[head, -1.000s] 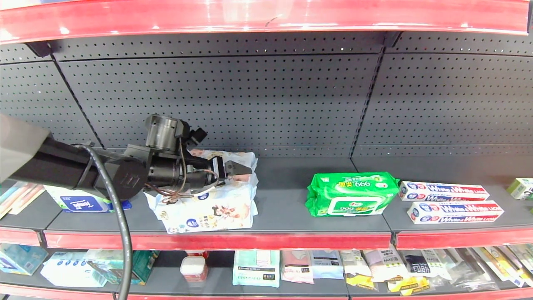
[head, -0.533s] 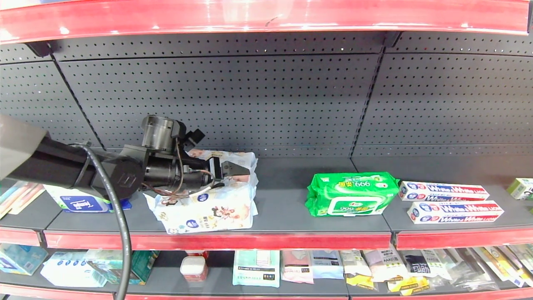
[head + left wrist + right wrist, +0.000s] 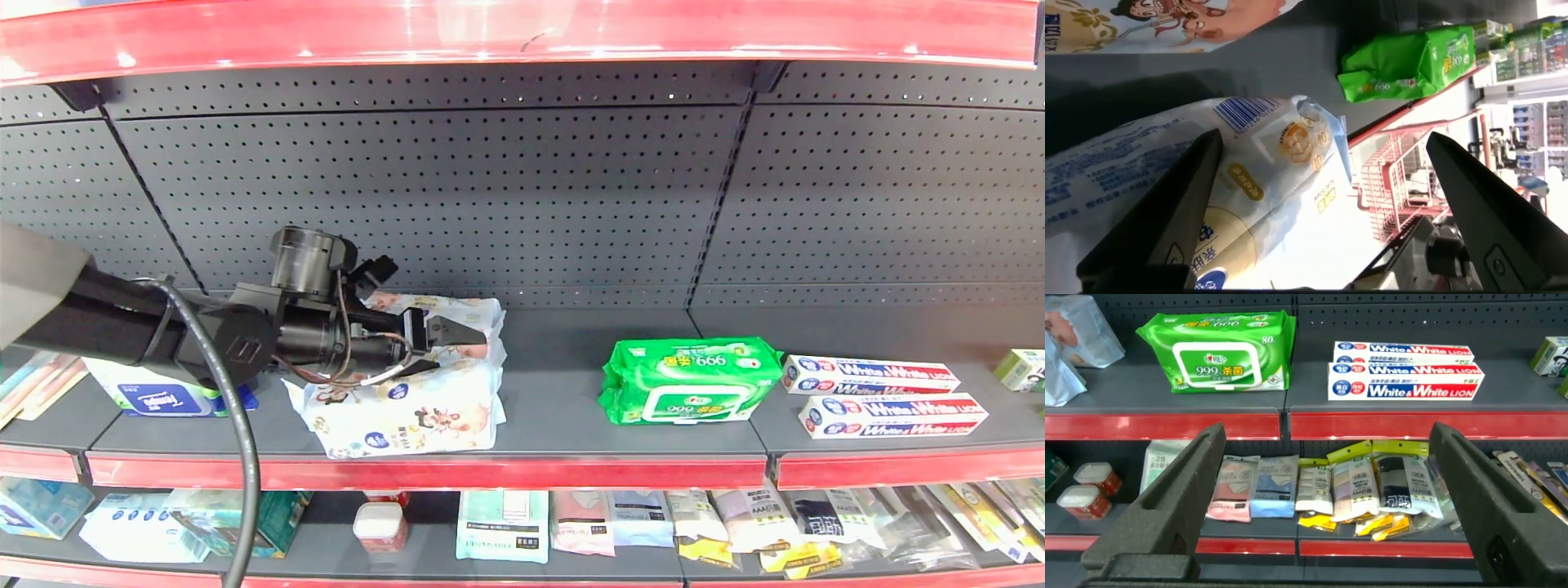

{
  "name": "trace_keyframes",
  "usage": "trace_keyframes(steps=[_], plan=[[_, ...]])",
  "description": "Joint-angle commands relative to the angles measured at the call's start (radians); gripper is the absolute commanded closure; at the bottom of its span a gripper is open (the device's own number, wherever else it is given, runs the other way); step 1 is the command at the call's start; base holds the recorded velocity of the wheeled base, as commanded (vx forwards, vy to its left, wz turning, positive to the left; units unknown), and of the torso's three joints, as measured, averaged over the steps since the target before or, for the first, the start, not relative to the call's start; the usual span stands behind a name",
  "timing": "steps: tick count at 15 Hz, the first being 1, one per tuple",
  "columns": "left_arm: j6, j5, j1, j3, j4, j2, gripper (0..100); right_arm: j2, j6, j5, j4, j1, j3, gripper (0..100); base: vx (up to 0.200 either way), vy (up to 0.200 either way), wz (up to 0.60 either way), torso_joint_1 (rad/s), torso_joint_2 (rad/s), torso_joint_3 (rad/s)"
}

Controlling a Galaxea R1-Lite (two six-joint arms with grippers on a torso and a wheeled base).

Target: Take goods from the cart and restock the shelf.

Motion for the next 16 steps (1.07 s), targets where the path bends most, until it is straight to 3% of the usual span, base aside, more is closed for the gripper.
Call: trace_keyframes(steps=[1,13,16], plan=[[-0.002,-0.013,0.01,-0.002,-0.002,0.002,0,0.0,0.0,0.0,0.0,0.0,0.0,0,0.0,0.0,0.0,0.0,0.0,0.0],[-0.001,-0.098,0.045,-0.002,-0.002,-0.001,0,0.0,0.0,0.0,0.0,0.0,0.0,0,0.0,0.0,0.0,0.0,0.0,0.0],[0.019,-0.095,0.048,-0.013,-0.005,-0.001,0,0.0,0.0,0.0,0.0,0.0,0.0,0,0.0,0.0,0.0,0.0,0.0,0.0]])
